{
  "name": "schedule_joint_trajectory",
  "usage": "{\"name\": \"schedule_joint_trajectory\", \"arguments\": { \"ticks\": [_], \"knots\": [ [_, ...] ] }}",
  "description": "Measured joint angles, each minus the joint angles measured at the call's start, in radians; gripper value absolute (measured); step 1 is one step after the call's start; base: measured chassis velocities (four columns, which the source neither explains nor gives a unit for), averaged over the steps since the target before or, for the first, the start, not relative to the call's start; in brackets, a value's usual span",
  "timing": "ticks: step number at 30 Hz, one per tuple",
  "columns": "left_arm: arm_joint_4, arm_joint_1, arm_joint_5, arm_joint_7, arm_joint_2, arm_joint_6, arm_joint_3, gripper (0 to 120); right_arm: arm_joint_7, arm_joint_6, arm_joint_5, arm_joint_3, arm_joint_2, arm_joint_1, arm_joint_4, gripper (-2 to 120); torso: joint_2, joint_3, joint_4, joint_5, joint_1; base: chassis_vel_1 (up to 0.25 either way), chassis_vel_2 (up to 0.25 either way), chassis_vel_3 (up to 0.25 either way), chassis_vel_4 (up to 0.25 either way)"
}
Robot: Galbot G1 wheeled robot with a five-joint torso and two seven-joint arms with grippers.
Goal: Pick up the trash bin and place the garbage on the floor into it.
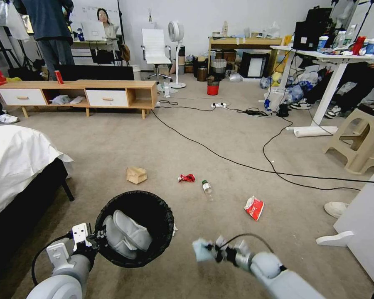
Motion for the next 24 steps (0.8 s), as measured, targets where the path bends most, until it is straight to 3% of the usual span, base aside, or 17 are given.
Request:
{"name": "schedule_joint_trajectory", "arguments": {
  "ticks": [6, 14, 24],
  "knots": [
    [-0.004, -0.001, -0.005, -0.002, -0.001, 0.002, -0.009, 3, 0.020, -0.018, 0.081, 0.062, -0.062, -0.011, 0.193, 0, 0.000, 0.000, 0.0002, 0.0002, 0.000, 0.000, 0.000, 0.000, 0.000],
    [-0.002, -0.001, -0.008, -0.003, 0.003, 0.003, -0.015, 3, 0.026, -0.022, 0.151, 0.111, -0.088, -0.010, 0.339, 0, 0.000, 0.000, 0.0002, 0.0001, 0.000, 0.000, 0.000, 0.000, 0.000],
    [0.011, -0.019, -0.034, -0.015, 0.016, 0.016, -0.017, 3, -0.093, 0.068, 0.287, 0.075, -0.097, 0.017, 0.502, 0, 0.000, 0.000, 0.0002, 0.0001, 0.000, 0.000, 0.000, 0.000, 0.000]
  ]
}}
